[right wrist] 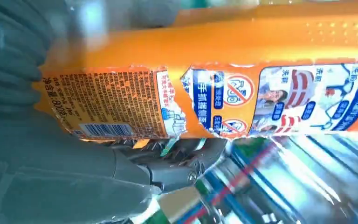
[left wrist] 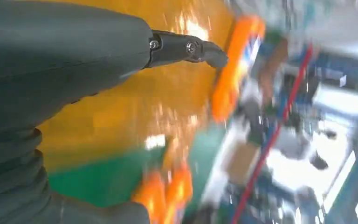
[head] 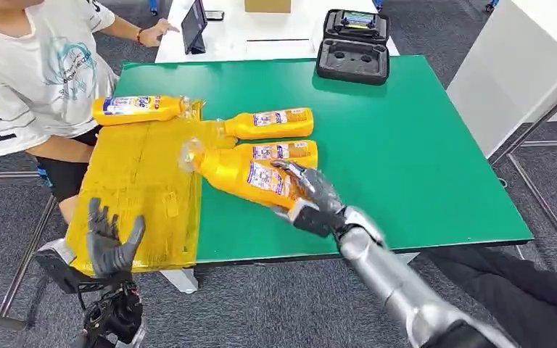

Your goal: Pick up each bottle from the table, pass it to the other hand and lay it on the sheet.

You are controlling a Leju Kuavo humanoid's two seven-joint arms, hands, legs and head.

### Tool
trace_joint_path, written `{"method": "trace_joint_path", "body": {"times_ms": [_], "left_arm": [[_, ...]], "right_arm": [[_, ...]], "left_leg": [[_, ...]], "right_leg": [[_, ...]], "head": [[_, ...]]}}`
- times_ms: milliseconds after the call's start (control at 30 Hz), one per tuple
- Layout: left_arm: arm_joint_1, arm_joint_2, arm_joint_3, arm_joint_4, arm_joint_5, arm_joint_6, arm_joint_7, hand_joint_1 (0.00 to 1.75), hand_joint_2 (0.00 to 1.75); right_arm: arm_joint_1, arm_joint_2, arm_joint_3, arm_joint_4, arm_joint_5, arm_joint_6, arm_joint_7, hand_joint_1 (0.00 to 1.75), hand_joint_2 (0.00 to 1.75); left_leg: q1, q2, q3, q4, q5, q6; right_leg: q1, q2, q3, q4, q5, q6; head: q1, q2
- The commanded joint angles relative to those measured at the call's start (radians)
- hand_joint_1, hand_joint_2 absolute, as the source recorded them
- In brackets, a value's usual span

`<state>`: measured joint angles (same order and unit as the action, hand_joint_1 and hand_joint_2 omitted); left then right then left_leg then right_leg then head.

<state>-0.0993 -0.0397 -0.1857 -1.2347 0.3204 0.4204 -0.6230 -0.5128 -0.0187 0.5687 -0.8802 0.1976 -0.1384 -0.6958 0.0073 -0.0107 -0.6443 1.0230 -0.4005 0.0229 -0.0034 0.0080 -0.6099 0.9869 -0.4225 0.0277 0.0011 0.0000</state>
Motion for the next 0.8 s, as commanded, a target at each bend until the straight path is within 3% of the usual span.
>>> {"method": "trace_joint_path", "body": {"times_ms": [33,267,433,800], "left_arm": [[-0.054,0.014,-0.125,-0.005,0.007,-0.007,0.021,0.0,1.75],[-0.047,0.029,-0.138,-0.03,0.087,-0.086,0.05,0.0,1.75],[-0.025,0.044,-0.248,-0.114,0.116,-0.239,0.127,0.0,1.75],[-0.06,0.042,-0.307,-0.109,0.112,-0.31,0.144,0.0,1.75]], "right_arm": [[0.126,0.021,-0.115,-0.197,0.012,-0.019,-0.002,1.75,1.75],[0.144,0.018,-0.15,-0.18,-0.002,0.008,-0.002,1.75,1.75],[0.209,0.027,-0.166,-0.195,-0.071,0.006,-0.002,1.75,1.75],[0.252,0.049,-0.197,-0.202,-0.057,0.021,-0.002,1.75,1.75]], "left_leg": [[0.0,-0.001,0.002,0.0,-0.001,-0.001],[0.0,0.0,0.006,-0.001,-0.002,-0.001],[0.0,-0.001,0.003,-0.001,-0.001,-0.001],[0.0,0.0,0.002,-0.001,-0.001,-0.001]], "right_leg": [[0.0,-0.002,0.003,0.0,-0.001,0.0],[0.0,-0.002,0.005,-0.001,-0.002,0.0],[0.0,-0.002,0.003,-0.001,-0.001,0.0],[0.0,-0.002,0.002,-0.001,-0.001,0.0]], "head": [[0.0,0.0],[0.0,0.0],[0.0,0.0],[0.0,0.0]]}}
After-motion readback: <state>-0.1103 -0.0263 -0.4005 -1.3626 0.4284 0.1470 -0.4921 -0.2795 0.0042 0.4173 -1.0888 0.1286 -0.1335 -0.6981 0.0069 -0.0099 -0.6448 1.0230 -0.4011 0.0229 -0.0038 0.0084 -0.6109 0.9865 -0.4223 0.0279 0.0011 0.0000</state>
